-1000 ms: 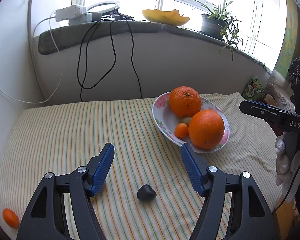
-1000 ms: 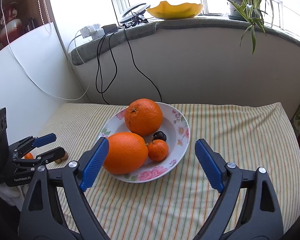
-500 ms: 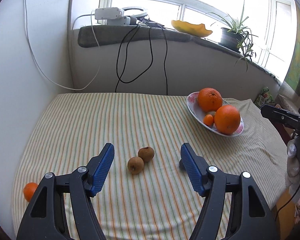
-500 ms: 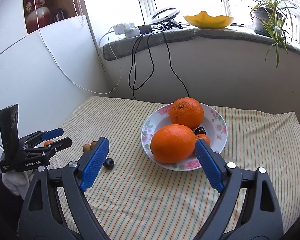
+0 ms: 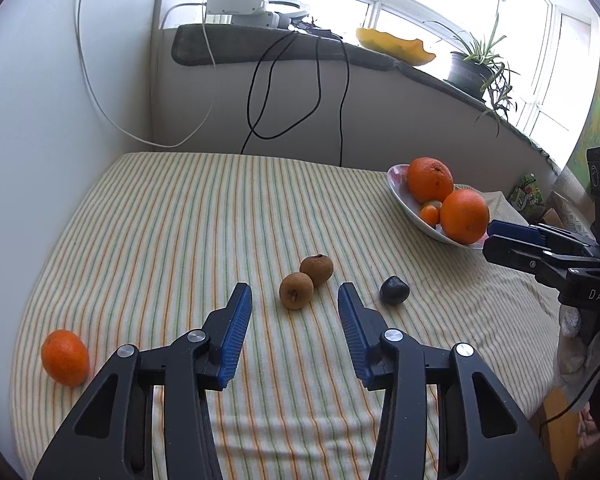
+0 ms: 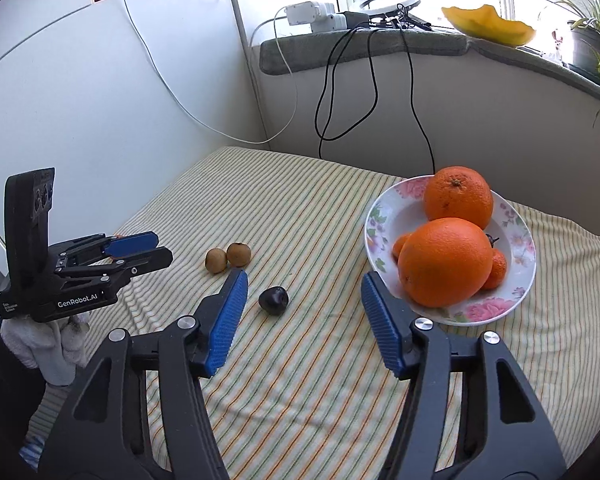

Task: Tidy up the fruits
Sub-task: 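Move the left tool to the brown kiwis while the right tool approaches the remaining plum, then grasp a brown kiwi with the left tool while the right tool grasps the plum, then carry the kiwi with the left tool while the right tool carries the plum over the plate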

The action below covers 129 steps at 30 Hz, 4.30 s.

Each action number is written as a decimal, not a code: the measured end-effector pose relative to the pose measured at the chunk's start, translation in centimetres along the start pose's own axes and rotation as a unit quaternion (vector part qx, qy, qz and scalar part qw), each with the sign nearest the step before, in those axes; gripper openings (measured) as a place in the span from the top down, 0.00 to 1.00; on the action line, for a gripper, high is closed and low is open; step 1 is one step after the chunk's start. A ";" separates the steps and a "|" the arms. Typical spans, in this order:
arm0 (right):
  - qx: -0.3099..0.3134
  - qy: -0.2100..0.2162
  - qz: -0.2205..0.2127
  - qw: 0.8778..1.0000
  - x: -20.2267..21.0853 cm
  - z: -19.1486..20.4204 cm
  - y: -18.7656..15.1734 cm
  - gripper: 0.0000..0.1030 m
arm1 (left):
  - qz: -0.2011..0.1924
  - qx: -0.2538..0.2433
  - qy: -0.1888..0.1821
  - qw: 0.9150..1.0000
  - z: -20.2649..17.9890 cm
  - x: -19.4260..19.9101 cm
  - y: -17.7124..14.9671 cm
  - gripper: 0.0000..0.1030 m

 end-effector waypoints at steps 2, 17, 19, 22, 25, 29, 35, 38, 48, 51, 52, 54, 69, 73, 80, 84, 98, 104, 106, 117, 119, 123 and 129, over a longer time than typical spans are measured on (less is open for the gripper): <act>0.009 0.000 0.012 1.000 -1.1 0.5 -0.3 0.44 | 0.008 -0.008 -0.001 1.000 -0.4 -0.6 -0.2 0.59; 0.030 0.001 0.081 0.996 -7.1 1.7 -1.7 0.66 | 0.045 -0.011 0.000 0.999 0.1 -4.1 -0.7 0.65; 0.032 0.001 0.086 0.996 -7.5 1.8 -1.7 0.66 | 0.047 -0.007 -0.003 0.999 0.2 -4.4 -0.7 0.65; 0.036 0.002 0.093 0.995 -7.9 2.1 -2.0 0.66 | 0.048 -0.009 -0.001 0.999 0.3 -4.6 -0.7 0.65; 0.039 0.001 0.094 0.995 -8.2 2.3 -2.0 0.66 | 0.049 -0.011 0.001 0.999 0.4 -4.7 -0.5 0.67; 0.044 -0.001 0.098 0.994 -8.5 2.5 -1.8 0.66 | 0.054 -0.014 0.002 0.998 0.3 -5.2 -0.3 0.68; 0.048 0.005 0.103 0.993 -8.7 3.2 -1.6 0.66 | 0.062 -0.013 -0.001 0.998 0.5 -5.6 -0.5 0.76; 0.056 0.001 0.105 0.993 -8.8 3.4 -1.8 0.66 | 0.062 -0.013 -0.002 0.998 0.6 -5.5 -0.6 0.77; 0.053 -0.009 0.120 0.991 -9.6 3.0 -2.0 0.74 | 0.062 -0.011 -0.002 0.998 0.6 -5.6 -0.5 0.77; 0.051 -0.008 0.119 0.992 -9.5 2.9 -2.0 0.74 | 0.060 -0.011 -0.003 0.998 0.6 -5.5 -0.6 0.77; 0.049 -0.007 0.117 0.992 -9.5 2.8 -2.0 0.74 | 0.060 -0.011 -0.003 0.998 0.6 -5.4 -0.5 0.77; 0.043 -0.003 0.112 0.993 -9.1 2.8 -1.9 0.74 | 0.058 -0.010 -0.005 0.998 0.5 -5.3 -0.5 0.77; 0.016 -0.001 0.063 0.998 -3.5 0.6 -1.7 0.75 | 0.026 -0.011 -0.025 0.999 -1.3 -2.9 1.0 0.77; 0.003 -0.004 0.049 0.999 -1.7 -0.9 -1.5 0.75 | 0.022 -0.017 -0.032 0.999 -2.5 -3.0 1.4 0.77; -0.016 -0.019 0.030 0.999 0.2 -3.8 -1.1 0.75 | 0.019 -0.023 -0.046 0.998 -4.7 -3.4 2.0 0.77; -0.026 -0.028 0.020 0.999 1.3 -5.3 -1.0 0.75 | 0.018 -0.031 -0.053 0.998 -6.1 -4.0 2.7 0.77; -0.055 -0.061 0.002 0.997 2.9 -11.1 -0.3 0.75 | 0.013 -0.057 -0.072 0.996 -10.1 -6.3 5.4 0.77; -0.066 -0.071 0.002 0.995 2.6 -13.3 0.2 0.75 | 0.017 -0.061 -0.077 0.995 -11.1 -7.8 6.4 0.77; -0.069 -0.075 0.002 0.995 2.4 -14.1 0.4 0.75 | 0.019 -0.061 -0.079 0.995 -11.4 -8.2 6.8 0.77; -0.095 -0.080 0.008 0.992 0.7 -17.6 1.1 0.75 | 0.023 -0.062 -0.080 0.995 -12.0 -10.6 8.3 0.77; -0.099 -0.077 0.010 0.992 0.4 -18.0 1.2 0.75 | 0.026 -0.060 -0.081 0.995 -11.9 -11.0 8.4 0.77; -0.101 -0.080 0.016 0.991 -0.4 -18.5 1.2 0.75 | 0.030 -0.061 -0.079 0.995 -11.8 -11.7 8.5 0.77; -0.105 -0.078 0.021 0.991 -1.2 -18.7 1.3 0.75 | 0.035 -0.063 -0.078 0.994 -12.0 -12.4 8.6 0.77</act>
Point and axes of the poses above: each gripper's, at about its wrist camera, not at the fingertips, and x roughly against the way its jaws point, z to its left, y to its top, the point moved 6 cm from there along -x, roughly the way its jaws point, and after that the axes turned 3 degrees about z, right-handed, at the moved point
